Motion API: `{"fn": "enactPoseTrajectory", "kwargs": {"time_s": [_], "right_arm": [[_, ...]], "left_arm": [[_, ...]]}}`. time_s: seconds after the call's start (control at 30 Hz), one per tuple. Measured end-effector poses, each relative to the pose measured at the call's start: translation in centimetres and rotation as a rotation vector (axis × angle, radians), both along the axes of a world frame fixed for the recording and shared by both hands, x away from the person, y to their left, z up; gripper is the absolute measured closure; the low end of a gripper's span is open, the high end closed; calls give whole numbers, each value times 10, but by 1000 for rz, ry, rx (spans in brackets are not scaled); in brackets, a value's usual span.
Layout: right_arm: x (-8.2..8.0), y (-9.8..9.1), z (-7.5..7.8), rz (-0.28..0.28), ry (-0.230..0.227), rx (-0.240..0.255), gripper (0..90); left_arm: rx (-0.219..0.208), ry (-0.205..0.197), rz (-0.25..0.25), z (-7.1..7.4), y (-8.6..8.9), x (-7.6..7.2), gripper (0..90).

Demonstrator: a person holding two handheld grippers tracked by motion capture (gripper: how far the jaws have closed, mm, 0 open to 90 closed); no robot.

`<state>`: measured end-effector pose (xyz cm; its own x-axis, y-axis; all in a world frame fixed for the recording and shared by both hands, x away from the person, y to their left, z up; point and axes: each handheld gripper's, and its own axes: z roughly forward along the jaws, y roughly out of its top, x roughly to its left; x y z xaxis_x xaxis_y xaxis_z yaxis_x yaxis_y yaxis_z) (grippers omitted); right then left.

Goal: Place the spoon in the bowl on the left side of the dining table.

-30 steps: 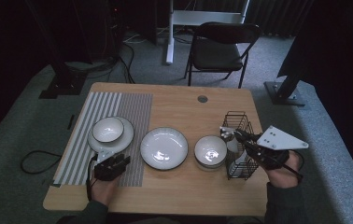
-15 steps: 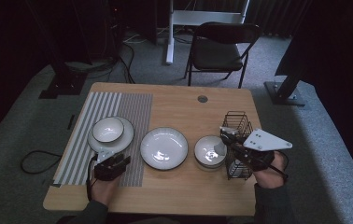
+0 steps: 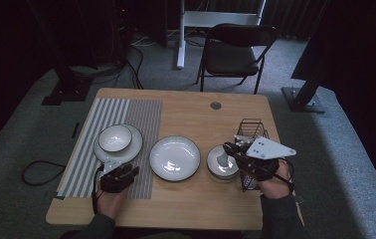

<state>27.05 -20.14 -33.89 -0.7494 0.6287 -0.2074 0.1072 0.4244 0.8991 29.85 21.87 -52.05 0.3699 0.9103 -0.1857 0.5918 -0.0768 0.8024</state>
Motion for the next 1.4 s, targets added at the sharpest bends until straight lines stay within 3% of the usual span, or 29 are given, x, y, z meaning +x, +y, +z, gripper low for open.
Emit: {"fn": "enactPoseTrajectory", "kwargs": {"time_s": [0.97, 1.4], "right_arm": [[16, 55, -15, 96, 34, 47, 851], [31, 83, -20, 132, 54, 58, 851]], "left_arm": [[4, -8, -1, 0, -1, -1, 642], [9, -10, -2, 0, -1, -1, 641]]}}
